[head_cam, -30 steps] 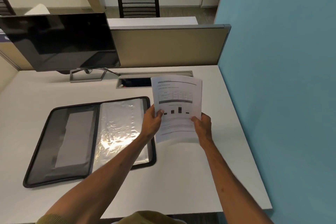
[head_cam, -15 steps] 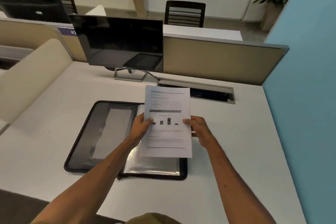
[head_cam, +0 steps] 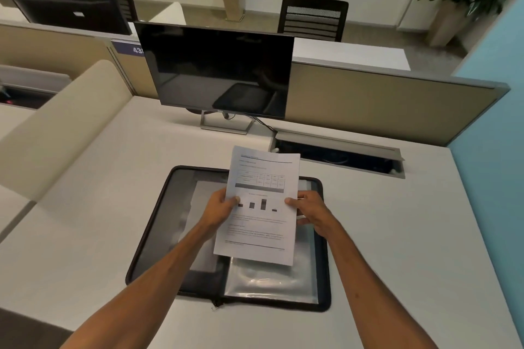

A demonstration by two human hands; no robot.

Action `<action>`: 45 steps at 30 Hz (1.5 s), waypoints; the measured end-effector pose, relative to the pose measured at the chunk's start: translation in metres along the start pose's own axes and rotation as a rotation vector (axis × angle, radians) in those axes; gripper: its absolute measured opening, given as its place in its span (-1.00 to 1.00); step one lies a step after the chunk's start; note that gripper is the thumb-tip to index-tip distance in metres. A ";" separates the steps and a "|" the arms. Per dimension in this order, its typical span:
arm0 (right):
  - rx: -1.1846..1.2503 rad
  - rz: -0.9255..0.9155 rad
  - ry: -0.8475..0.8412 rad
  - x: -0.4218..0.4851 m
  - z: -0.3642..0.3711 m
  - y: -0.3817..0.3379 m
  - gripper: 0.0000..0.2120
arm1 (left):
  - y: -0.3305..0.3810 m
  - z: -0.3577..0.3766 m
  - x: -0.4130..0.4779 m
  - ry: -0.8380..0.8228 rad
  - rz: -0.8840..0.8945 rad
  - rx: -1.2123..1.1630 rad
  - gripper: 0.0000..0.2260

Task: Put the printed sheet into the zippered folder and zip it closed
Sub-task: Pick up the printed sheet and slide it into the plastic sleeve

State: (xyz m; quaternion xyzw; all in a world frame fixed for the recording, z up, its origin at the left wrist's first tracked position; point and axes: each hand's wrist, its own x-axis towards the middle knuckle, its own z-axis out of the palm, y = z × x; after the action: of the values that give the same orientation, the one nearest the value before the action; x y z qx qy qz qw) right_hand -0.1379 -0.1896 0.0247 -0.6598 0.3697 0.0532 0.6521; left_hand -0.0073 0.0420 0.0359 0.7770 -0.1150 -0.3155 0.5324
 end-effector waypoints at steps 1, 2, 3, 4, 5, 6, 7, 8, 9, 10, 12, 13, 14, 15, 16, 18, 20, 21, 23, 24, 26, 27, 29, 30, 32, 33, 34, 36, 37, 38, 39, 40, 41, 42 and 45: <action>-0.017 -0.014 0.010 0.003 0.001 -0.002 -0.73 | -0.002 -0.002 0.005 -0.009 -0.003 -0.015 -0.79; -0.036 -0.031 0.024 0.007 0.001 -0.004 -0.72 | -0.004 -0.002 0.009 -0.021 -0.004 -0.033 -0.79; -0.054 -0.050 0.039 0.010 0.000 -0.005 -0.72 | -0.005 -0.003 0.013 -0.032 -0.002 -0.052 -0.78; -0.064 -0.070 0.055 0.014 -0.003 -0.007 -0.72 | -0.005 -0.002 0.017 -0.042 -0.002 -0.074 -0.76; -0.068 -0.092 0.075 0.017 -0.005 -0.009 -0.73 | -0.004 -0.002 0.020 -0.049 -0.004 -0.099 -0.74; -0.069 -0.113 0.099 0.020 -0.008 -0.012 -0.76 | -0.003 -0.001 0.025 -0.048 -0.005 -0.121 -0.71; -0.069 -0.132 0.127 0.022 -0.012 -0.015 -0.80 | -0.003 -0.001 0.029 -0.034 -0.006 -0.133 -0.70; -0.060 -0.147 0.160 0.024 -0.017 -0.017 -0.85 | -0.001 0.001 0.033 -0.004 -0.004 -0.119 -0.71; -0.039 -0.157 0.199 0.026 -0.022 -0.019 -0.89 | -0.001 0.002 0.038 0.041 0.007 -0.072 -0.72; -0.008 -0.161 0.238 0.028 -0.028 -0.021 -0.92 | -0.001 0.004 0.042 0.088 0.026 0.006 -0.74; 0.062 -0.163 0.320 0.030 -0.042 -0.025 -0.91 | -0.001 0.008 0.050 0.164 0.073 0.208 -0.76; 0.097 -0.171 0.362 0.031 -0.049 -0.026 -0.91 | 0.000 0.010 0.053 0.185 0.094 0.309 -0.75; 0.130 -0.185 0.407 0.032 -0.056 -0.026 -0.94 | 0.000 0.014 0.055 0.186 0.114 0.401 -0.71; 0.159 -0.200 0.453 0.032 -0.063 -0.027 -0.96 | -0.001 0.018 0.057 0.160 0.136 0.491 -0.67; 0.183 -0.213 0.496 0.032 -0.069 -0.028 -0.97 | -0.001 0.023 0.060 0.111 0.167 0.585 -0.62; 0.204 -0.229 0.566 0.032 -0.080 -0.028 -0.92 | 0.001 0.036 0.065 -0.008 0.260 0.776 -0.54; 0.205 -0.230 0.599 0.032 -0.088 -0.026 -0.85 | 0.003 0.049 0.070 -0.093 0.309 0.902 -0.47; 0.206 -0.229 0.601 0.032 -0.091 -0.026 -0.83 | 0.004 0.055 0.072 -0.121 0.302 0.938 -0.43; 0.201 -0.226 0.595 0.031 -0.096 -0.025 -0.79 | 0.003 0.064 0.074 -0.163 0.268 0.998 -0.37; 0.197 -0.226 0.589 0.030 -0.097 -0.024 -0.80 | 0.001 0.067 0.073 -0.176 0.253 1.024 -0.35; 0.184 -0.233 0.579 0.029 -0.098 -0.022 -0.87 | -0.003 0.072 0.071 -0.188 0.246 1.063 -0.32; 0.183 -0.234 0.574 0.028 -0.097 -0.021 -0.91 | -0.004 0.073 0.070 -0.191 0.252 1.075 -0.31; 0.187 -0.228 0.565 0.026 -0.094 -0.020 -0.97 | -0.006 0.074 0.068 -0.196 0.273 1.093 -0.30; 0.187 -0.223 0.562 0.026 -0.092 -0.019 -0.94 | -0.007 0.075 0.066 -0.197 0.277 1.098 -0.30; 0.208 -0.209 0.548 0.026 -0.087 -0.017 -0.93 | -0.009 0.077 0.059 -0.195 0.276 1.100 -0.30; 0.223 -0.207 0.543 0.026 -0.084 -0.017 -0.96 | -0.011 0.078 0.055 -0.192 0.276 1.102 -0.31; 0.232 -0.209 0.542 0.027 -0.082 -0.017 -0.95 | -0.012 0.080 0.052 -0.190 0.276 1.105 -0.31; 0.255 -0.215 0.548 0.029 -0.077 -0.017 -0.91 | -0.015 0.082 0.047 -0.195 0.272 1.114 -0.29; 0.274 -0.219 0.550 0.029 -0.075 -0.017 -0.93 | -0.016 0.082 0.046 -0.196 0.269 1.117 -0.28; 0.292 -0.224 0.554 0.029 -0.073 -0.017 -0.96 | -0.017 0.082 0.045 -0.193 0.269 1.120 -0.28; 0.306 -0.227 0.564 0.030 -0.072 -0.018 -0.95 | -0.017 0.082 0.045 -0.183 0.276 1.122 -0.29; 0.317 -0.228 0.575 0.030 -0.070 -0.020 -0.92 | -0.017 0.082 0.045 -0.171 0.287 1.121 -0.30; 0.332 -0.227 0.585 0.031 -0.070 -0.021 -0.92 | -0.016 0.082 0.046 -0.160 0.297 1.114 -0.33; 0.347 -0.228 0.590 0.033 -0.069 -0.023 -0.93 | -0.015 0.081 0.046 -0.150 0.305 1.110 -0.36; 0.364 -0.239 0.596 0.038 -0.068 -0.027 -0.95 | -0.013 0.082 0.051 -0.109 0.349 1.165 -0.43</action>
State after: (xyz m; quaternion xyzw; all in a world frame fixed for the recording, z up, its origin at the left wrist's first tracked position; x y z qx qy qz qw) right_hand -0.1236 -0.2701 0.0360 -0.5579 0.4671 -0.2847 0.6242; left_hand -0.0204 -0.0410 -0.0134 0.8928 -0.4214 -0.1482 0.0570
